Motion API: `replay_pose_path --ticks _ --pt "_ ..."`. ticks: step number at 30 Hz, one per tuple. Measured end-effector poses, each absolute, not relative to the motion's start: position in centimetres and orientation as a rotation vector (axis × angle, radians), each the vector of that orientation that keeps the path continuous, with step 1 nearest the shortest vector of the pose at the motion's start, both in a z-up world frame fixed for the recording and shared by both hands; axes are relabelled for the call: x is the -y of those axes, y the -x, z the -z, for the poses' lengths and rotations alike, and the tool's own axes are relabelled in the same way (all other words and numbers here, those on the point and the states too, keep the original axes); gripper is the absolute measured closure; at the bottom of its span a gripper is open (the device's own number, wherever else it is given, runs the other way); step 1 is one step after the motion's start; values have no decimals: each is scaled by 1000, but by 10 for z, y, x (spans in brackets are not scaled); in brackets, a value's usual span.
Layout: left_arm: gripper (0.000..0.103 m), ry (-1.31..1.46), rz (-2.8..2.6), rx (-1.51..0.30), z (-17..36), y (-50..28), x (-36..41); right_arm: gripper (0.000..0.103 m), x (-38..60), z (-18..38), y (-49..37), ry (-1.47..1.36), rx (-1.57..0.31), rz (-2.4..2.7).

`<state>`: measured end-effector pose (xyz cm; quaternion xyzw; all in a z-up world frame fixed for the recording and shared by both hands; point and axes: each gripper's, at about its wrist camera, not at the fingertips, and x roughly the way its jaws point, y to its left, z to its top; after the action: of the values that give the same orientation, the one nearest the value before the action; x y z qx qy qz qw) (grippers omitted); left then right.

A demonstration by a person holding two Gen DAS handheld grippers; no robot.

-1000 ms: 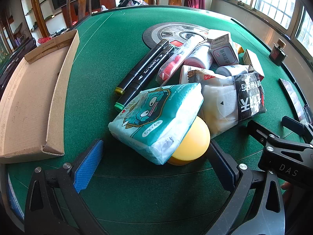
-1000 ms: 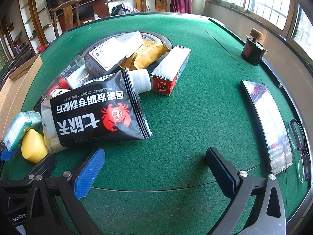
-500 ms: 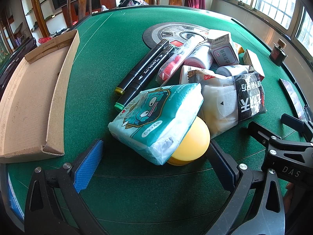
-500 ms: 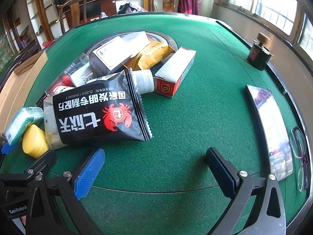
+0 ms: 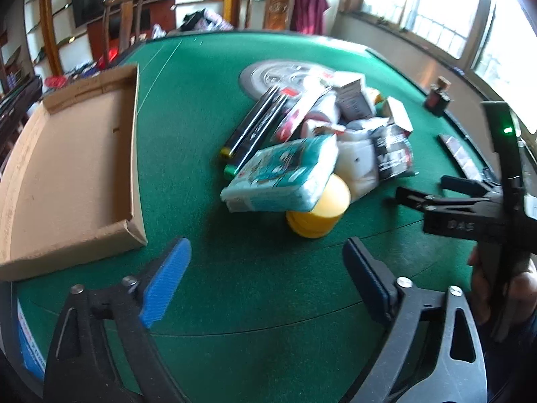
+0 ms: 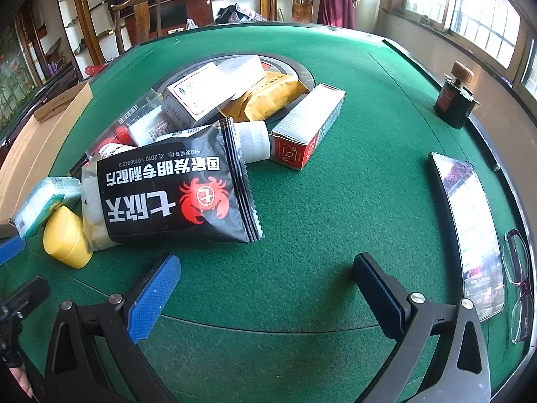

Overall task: Organize objects
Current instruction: 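Grasp the teal tissue pack with the left gripper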

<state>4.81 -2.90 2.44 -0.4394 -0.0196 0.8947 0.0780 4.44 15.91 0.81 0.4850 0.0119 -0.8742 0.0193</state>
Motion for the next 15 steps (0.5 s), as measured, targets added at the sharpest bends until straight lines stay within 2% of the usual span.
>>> replay_pose_path --ticks 2,6,7,8,10,15 --pt "41 1287 -2676 49 -27 -46 29 0 -160 -8 -45 -1502 -42 2707" --pt "44 1298 -2665 3 -26 -40 25 0 -160 -8 -45 -1502 -41 2706" --pt "47 1288 -2667 -12 -27 -39 23 0 -160 -8 -45 -1502 -41 2706" --pt "55 1274 -2666 -17 -28 -38 21 0 -160 -8 -45 -1502 -42 2706" --pt "59 1263 -2663 -46 -30 -34 16 0 -160 -8 -45 -1502 -41 2706" --pt "59 1233 -2696 -63 -38 -26 17 0 -160 -8 -45 -1501 -42 2707"
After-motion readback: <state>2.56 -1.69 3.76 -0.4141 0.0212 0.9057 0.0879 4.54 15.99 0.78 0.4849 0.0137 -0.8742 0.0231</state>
